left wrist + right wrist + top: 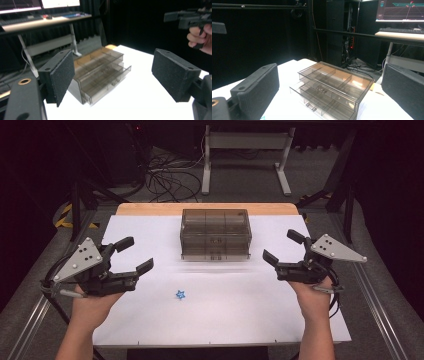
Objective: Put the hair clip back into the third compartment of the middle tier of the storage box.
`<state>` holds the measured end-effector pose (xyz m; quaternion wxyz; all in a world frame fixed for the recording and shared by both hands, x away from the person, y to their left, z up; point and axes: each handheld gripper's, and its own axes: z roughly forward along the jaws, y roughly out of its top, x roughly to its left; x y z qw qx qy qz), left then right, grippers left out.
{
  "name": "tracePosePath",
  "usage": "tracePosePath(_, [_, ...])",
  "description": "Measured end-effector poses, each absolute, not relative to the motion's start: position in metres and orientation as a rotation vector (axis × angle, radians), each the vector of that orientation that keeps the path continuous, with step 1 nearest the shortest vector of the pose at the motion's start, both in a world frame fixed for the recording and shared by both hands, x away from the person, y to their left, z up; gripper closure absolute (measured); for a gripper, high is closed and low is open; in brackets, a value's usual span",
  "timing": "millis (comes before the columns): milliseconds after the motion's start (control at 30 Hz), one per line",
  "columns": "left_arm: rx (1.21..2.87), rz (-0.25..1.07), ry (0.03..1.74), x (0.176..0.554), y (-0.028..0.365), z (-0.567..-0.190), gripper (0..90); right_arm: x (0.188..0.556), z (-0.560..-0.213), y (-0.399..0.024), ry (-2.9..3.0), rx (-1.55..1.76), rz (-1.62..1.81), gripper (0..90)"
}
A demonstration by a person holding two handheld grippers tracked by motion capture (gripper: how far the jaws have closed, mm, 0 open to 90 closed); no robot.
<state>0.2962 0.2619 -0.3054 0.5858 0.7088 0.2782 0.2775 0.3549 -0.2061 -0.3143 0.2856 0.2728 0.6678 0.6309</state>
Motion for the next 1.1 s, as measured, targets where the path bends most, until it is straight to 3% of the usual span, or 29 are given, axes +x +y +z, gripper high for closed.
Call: tracePosePath(1100, [1.83,0.53,0.781,0.321,0.247,-0.35,32.1,0.352,-0.314,-0.206,1.793,0.722,1.655,2.1])
